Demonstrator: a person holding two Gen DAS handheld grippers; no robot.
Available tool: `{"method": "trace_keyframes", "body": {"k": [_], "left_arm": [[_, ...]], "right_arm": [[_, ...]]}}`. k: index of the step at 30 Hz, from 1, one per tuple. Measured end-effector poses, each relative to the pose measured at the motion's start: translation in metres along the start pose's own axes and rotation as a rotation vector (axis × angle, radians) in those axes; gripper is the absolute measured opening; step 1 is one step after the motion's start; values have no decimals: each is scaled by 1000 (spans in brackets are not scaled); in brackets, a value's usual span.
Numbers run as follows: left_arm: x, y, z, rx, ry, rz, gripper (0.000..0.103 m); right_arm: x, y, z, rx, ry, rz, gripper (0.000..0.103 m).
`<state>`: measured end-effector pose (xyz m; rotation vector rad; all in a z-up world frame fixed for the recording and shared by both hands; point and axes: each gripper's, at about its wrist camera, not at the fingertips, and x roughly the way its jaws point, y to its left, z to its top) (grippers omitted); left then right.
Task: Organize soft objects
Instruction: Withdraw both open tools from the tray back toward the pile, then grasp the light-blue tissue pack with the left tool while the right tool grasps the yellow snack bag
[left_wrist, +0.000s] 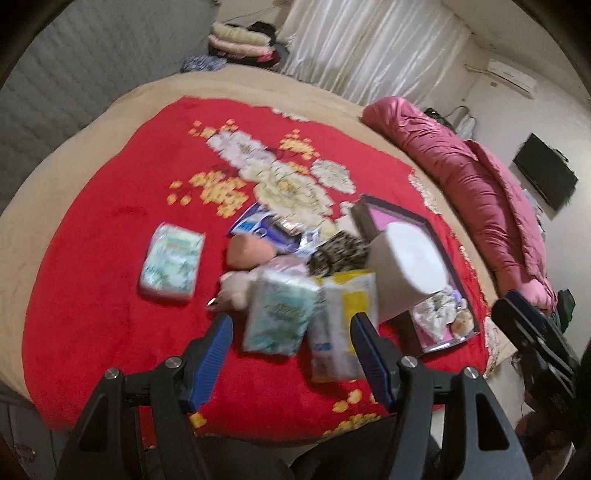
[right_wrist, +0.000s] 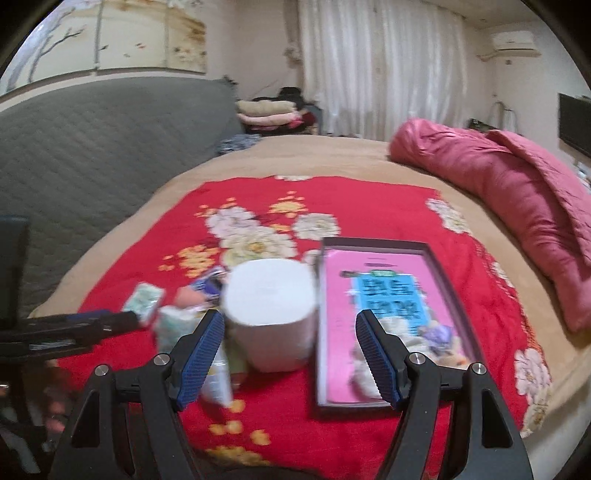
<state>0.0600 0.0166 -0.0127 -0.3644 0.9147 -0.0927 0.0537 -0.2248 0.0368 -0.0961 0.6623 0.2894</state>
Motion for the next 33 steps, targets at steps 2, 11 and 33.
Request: {"method": "trace_keyframes", "body": {"k": [2,11,33], "left_arm": [[2,7,-3,-11,9,6,66],[6,11,-7,-12,18,14,66],[68,-8,-16,42,138,45,66]], "right_arm": [[0,14,-1,-25,8,24,75],[9,43,-12,-57,68,88,75],[57,43,-41,-51,228,110,75]]}}
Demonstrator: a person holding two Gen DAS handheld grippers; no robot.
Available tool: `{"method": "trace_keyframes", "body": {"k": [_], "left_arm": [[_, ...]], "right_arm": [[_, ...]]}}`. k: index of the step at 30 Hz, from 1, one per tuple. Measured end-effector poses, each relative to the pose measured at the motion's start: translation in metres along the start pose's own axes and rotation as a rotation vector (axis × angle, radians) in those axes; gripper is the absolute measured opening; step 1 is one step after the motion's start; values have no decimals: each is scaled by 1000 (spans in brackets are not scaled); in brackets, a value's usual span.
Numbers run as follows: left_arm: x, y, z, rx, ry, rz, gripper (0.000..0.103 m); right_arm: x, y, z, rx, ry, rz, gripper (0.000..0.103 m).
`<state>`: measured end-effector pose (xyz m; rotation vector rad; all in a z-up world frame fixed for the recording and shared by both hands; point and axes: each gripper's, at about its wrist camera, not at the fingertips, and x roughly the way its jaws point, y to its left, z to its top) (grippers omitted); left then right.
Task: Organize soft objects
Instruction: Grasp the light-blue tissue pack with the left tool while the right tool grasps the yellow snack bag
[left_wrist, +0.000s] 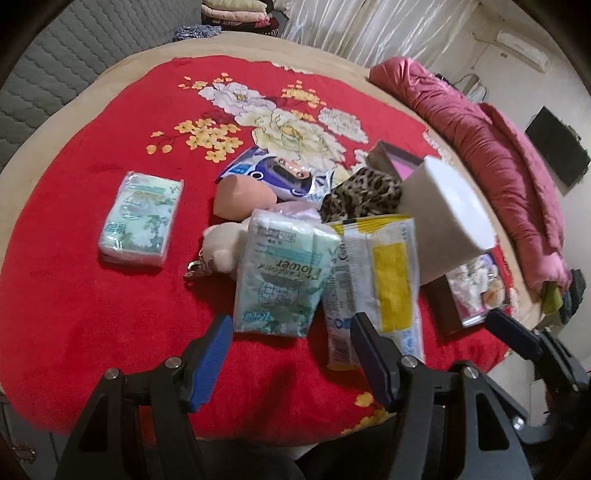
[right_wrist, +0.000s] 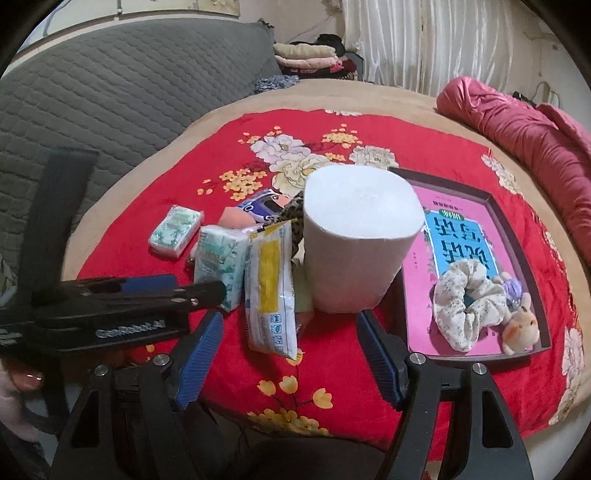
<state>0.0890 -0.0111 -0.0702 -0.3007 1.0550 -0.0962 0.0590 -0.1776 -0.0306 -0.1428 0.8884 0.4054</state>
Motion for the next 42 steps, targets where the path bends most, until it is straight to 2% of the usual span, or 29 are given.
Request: {"method": "trace_keyframes", "body": {"k": [6,13,21,23,26,28,32,37,42], "left_arm": [[17,2,4,5,18,42,66],[28,6,7,2,30,48,66],[35,11,12,-5,27,17,64],[37,14,12,-9,30,0,61],[39,14,12,-7,32,-23,56],[38,14,12,-3,28,-27,55],[37,18,11,-17,28,-50,54],[36,22,11,-35,29,-71,54],[36,25,10,-54,33,-88,54]], "right_arm": [[12,-3,-1,4,38,4,75],[31,-2,-2,-4,91,-4,75],[49,-5,-2,11,131,13,75],[51,-4,-2,5,131,19,74],[53,0,-1,-5,133,27,62],[56,0,-1,-2,141,42,44],[58,1,0,5,146,62,32],[52,8,2,-13,113,106,29],[61,18,4,-46,123,123,29]]}}
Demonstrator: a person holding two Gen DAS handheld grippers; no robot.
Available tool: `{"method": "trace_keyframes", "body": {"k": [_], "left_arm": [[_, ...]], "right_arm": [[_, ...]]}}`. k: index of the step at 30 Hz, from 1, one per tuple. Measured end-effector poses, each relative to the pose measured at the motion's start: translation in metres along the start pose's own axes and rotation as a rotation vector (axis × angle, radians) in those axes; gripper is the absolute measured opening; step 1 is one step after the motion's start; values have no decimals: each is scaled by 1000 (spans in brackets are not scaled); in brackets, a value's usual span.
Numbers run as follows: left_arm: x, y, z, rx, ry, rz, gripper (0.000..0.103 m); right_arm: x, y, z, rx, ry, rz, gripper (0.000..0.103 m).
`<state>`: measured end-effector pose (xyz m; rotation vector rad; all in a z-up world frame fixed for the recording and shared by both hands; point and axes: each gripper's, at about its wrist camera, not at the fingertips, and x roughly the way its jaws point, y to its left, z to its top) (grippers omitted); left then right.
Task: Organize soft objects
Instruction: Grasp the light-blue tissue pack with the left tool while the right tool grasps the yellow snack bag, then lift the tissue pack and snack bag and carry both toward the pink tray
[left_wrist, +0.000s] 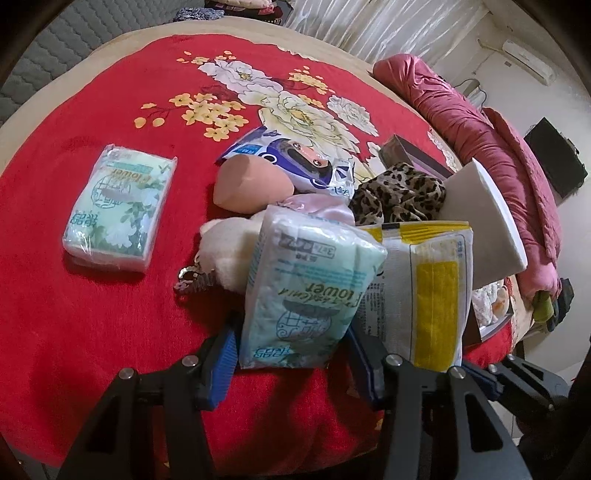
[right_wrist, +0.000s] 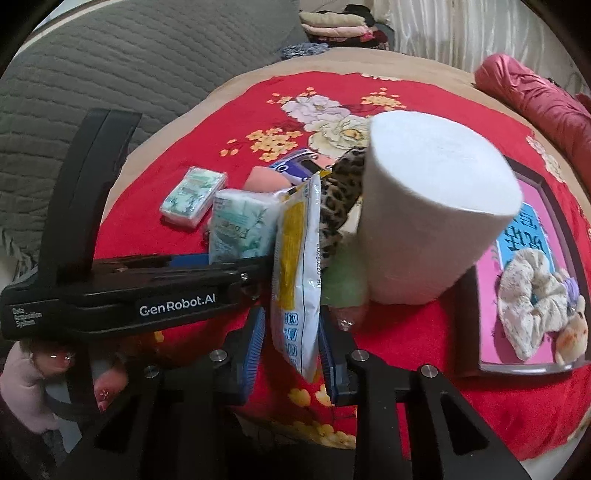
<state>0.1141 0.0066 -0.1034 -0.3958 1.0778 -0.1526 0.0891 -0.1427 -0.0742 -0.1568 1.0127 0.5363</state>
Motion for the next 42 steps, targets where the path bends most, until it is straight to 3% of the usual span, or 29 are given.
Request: {"method": "trace_keyframes", "body": {"k": [5,7,9,23,29,37,42], "left_arm": [[1,1,0,-8,3,-5,54],[2,1,1,-8,3,-3,54],[3,0,1,-10,3,0,54],[13,-9,2,36,-3,56,51],[8,-3,2,13,-10,23,47],[-13,4,-2,-14,-43,8,47],[-31,1,-4,-9,-83,35,47]], "right_arm": [[14,6,5,-13,10,16,27],[21,7,6,-13,26,1,18],[23,6,5,-8,27,15,16],[7,-2,1,15,4,28,15],[2,-3,-1,23,-5,35,15],[-4,-7,-2,39,-28,56,15],[-13,-7,-3,39,-61,75,15]]}}
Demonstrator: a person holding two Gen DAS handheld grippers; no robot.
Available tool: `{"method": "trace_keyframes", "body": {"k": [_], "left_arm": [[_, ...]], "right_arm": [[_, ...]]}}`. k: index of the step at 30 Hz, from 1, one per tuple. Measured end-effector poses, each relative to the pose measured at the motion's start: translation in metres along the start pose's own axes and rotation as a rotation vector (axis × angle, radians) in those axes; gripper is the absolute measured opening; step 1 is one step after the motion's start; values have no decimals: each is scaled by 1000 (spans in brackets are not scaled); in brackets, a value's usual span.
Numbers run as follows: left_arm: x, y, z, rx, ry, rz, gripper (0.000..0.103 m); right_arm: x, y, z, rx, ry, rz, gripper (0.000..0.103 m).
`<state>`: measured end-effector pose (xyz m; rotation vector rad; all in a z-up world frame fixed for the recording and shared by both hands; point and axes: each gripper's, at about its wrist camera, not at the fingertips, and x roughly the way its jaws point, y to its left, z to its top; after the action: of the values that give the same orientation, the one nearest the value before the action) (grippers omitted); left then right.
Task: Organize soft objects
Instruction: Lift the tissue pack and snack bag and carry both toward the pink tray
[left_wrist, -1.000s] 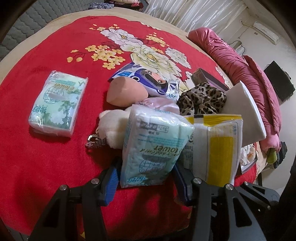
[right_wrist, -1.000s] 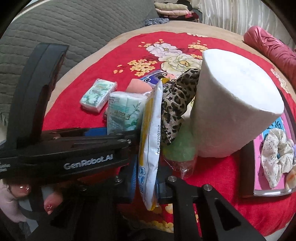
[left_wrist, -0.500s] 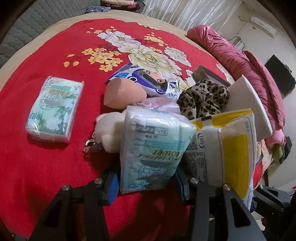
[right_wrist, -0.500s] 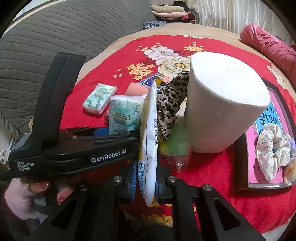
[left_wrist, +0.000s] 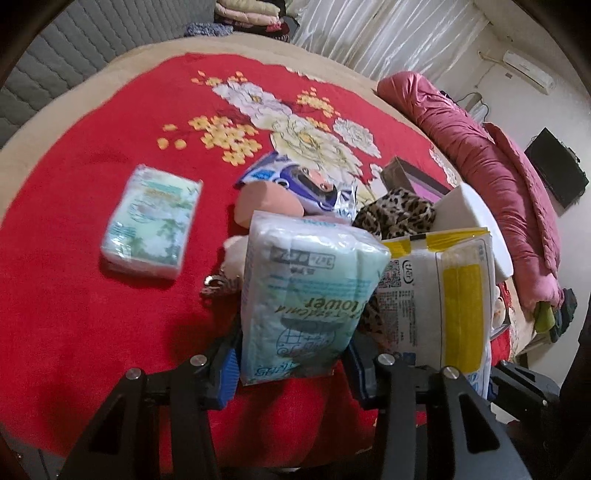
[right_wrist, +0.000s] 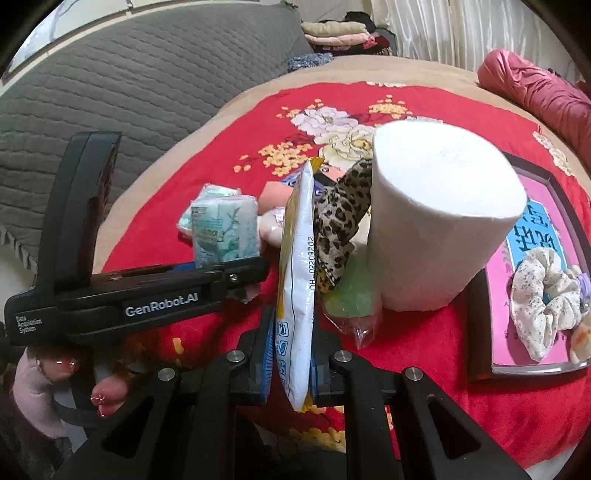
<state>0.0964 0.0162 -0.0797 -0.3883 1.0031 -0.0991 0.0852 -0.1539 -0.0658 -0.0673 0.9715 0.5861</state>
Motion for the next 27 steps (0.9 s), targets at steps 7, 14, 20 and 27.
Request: {"method": "trace_keyframes", "body": {"k": [7,14,20,27], "left_arm": [[-19,-6,0,27,-56,37,47],[-29,-8,-2,28,-79,58,47],[-41,-9,-2,31,-118,81,47],[-48,-27,-7,71,-133,88,47]], "right_arm": [[-12,6,0,-29,-48,13,15],[-27,10,-1,-48,-98,25,15],[-43,10,-1,-44,-153,45,15],[-64,6,-1,-27,-209,47,15]]}}
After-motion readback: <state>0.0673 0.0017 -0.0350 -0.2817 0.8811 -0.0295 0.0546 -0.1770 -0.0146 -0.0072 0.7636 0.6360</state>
